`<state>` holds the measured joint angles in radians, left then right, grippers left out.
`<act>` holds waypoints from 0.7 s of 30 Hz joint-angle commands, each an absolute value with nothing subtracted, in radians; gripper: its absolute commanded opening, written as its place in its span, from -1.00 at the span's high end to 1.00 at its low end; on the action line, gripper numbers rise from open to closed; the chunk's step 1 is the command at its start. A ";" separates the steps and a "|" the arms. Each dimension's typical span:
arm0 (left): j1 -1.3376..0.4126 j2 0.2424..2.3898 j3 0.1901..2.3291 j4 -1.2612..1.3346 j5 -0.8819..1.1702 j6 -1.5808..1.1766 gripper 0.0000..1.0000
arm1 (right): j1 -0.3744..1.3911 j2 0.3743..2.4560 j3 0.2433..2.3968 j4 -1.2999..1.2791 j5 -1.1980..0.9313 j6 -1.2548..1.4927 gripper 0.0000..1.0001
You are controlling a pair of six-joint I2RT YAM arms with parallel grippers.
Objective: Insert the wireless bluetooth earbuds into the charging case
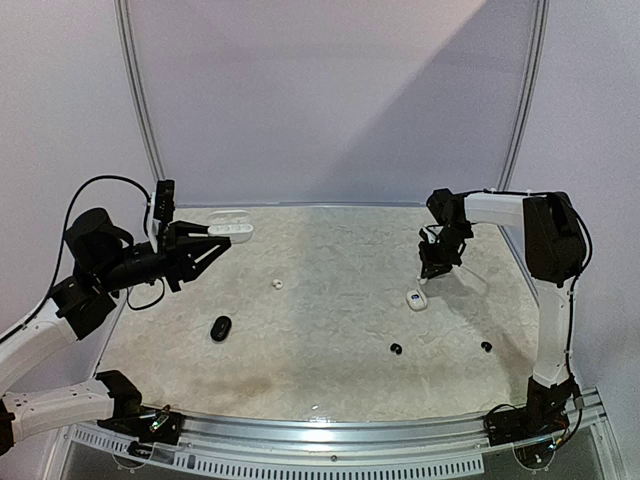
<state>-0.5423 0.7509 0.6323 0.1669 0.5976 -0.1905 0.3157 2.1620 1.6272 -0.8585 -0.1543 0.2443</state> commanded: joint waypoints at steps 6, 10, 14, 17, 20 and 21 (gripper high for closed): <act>-0.531 0.740 0.634 0.176 0.609 -0.173 1.00 | 0.362 2.135 1.548 -0.886 -0.217 0.280 0.67; -0.530 0.738 0.633 0.175 0.609 -0.172 1.00 | 0.364 2.133 1.531 -0.869 -0.239 0.294 0.69; -0.531 0.738 0.634 0.173 0.610 -0.172 1.00 | 0.366 2.118 1.520 -0.856 -0.210 0.303 0.90; -0.531 0.738 0.636 0.173 0.611 -0.168 1.00 | 0.367 2.111 1.534 -0.872 -0.191 0.299 0.90; -0.531 0.741 0.637 0.173 0.610 -0.167 1.00 | 0.367 2.107 1.557 -0.900 -0.179 0.284 0.91; -0.531 0.741 0.637 0.172 0.612 -0.167 1.00 | 0.367 2.104 1.567 -0.911 -0.176 0.280 0.93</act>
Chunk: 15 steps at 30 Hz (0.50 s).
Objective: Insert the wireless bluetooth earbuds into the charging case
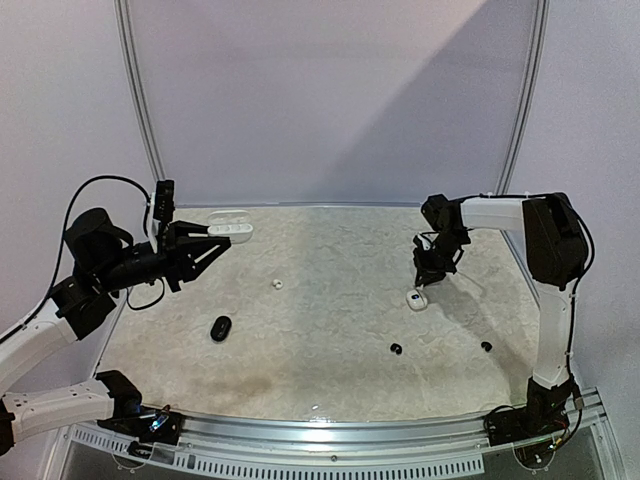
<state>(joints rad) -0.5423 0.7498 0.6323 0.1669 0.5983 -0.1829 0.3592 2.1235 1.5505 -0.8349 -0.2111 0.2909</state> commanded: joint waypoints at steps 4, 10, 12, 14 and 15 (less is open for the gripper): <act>-0.531 0.739 0.634 0.168 0.625 -0.156 1.00 | 0.373 2.055 1.626 -0.955 -0.171 0.241 0.99; -0.535 0.744 0.634 0.163 0.661 -0.123 1.00 | 0.437 1.916 1.731 -0.994 -0.193 0.109 1.00; -0.538 0.743 0.636 0.167 0.665 -0.121 1.00 | 0.469 1.875 1.756 -1.007 -0.219 0.058 1.00; -0.541 0.742 0.635 0.169 0.667 -0.121 1.00 | 0.506 1.858 1.784 -1.037 -0.234 0.039 1.00; -0.541 0.744 0.635 0.170 0.667 -0.123 1.00 | 0.531 1.857 1.795 -1.057 -0.242 0.034 1.00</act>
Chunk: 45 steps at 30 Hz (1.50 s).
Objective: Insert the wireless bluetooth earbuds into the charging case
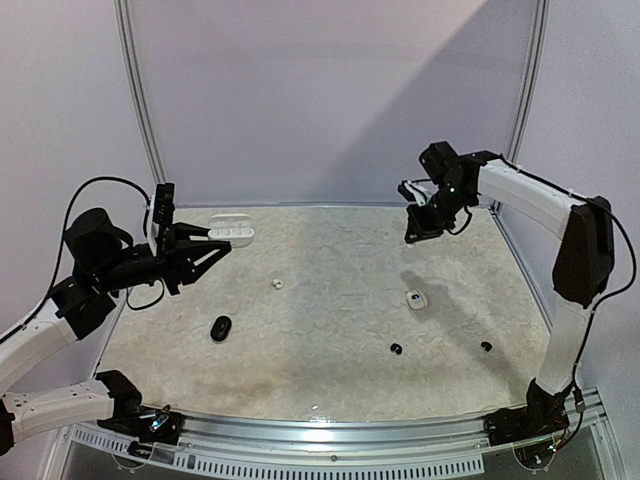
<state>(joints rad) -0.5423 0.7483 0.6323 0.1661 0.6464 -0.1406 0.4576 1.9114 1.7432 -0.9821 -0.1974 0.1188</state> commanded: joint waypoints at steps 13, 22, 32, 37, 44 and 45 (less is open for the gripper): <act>-0.548 0.749 0.640 0.174 0.670 -0.124 1.00 | 0.888 2.068 1.779 -1.074 -0.154 0.066 1.00; -0.549 0.744 0.644 0.164 0.667 -0.116 1.00 | 0.938 2.232 1.773 -1.009 -0.160 0.125 0.99; -0.549 0.744 0.644 0.163 0.665 -0.115 1.00 | 0.938 2.266 1.729 -0.968 -0.144 0.133 0.72; -0.549 0.745 0.643 0.168 0.664 -0.116 1.00 | 0.939 2.263 1.725 -0.979 -0.138 0.135 0.53; -0.549 0.744 0.640 0.167 0.666 -0.116 1.00 | 0.938 2.233 1.720 -0.985 -0.139 0.132 0.53; -0.549 0.744 0.638 0.167 0.666 -0.116 1.00 | 0.939 2.226 1.720 -0.983 -0.136 0.132 0.55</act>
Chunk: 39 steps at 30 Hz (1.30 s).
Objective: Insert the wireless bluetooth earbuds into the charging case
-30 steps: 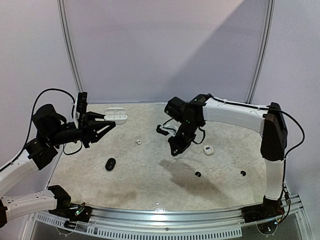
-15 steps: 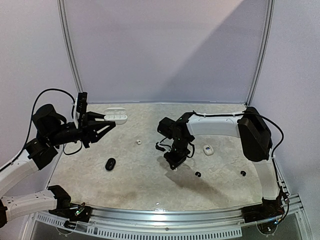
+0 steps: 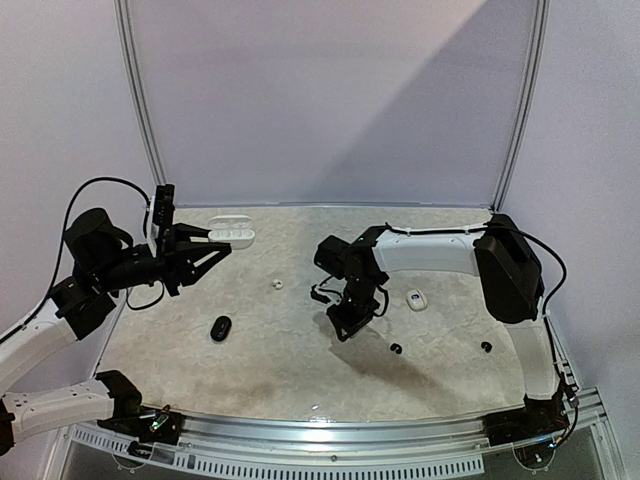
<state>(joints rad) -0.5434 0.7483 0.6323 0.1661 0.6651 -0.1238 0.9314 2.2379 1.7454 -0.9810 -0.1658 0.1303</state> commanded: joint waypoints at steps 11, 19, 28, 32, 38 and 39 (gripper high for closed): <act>-0.549 0.745 0.640 0.163 0.666 -0.114 1.00 | 0.939 2.226 1.752 -1.001 -0.102 0.120 0.53; -0.549 0.740 0.638 0.161 0.667 -0.109 1.00 | 0.938 2.228 1.784 -1.023 -0.083 0.108 0.54; -0.549 0.739 0.636 0.162 0.667 -0.106 1.00 | 0.938 2.213 1.786 -1.017 -0.114 0.105 0.55; -0.549 0.740 0.635 0.161 0.667 -0.103 1.00 | 0.939 2.205 1.791 -1.000 -0.138 0.104 0.54; -0.550 0.738 0.635 0.157 0.667 -0.098 1.00 | 0.938 2.204 1.793 -0.994 -0.151 0.104 0.54; -0.550 0.738 0.635 0.155 0.667 -0.098 1.00 | 0.938 2.204 1.794 -0.994 -0.154 0.104 0.55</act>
<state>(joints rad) -0.5453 0.7460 0.6323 0.1631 0.6651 -0.1143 0.9356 2.2375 1.7695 -1.0058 -0.1333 0.1104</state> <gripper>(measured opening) 0.245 0.227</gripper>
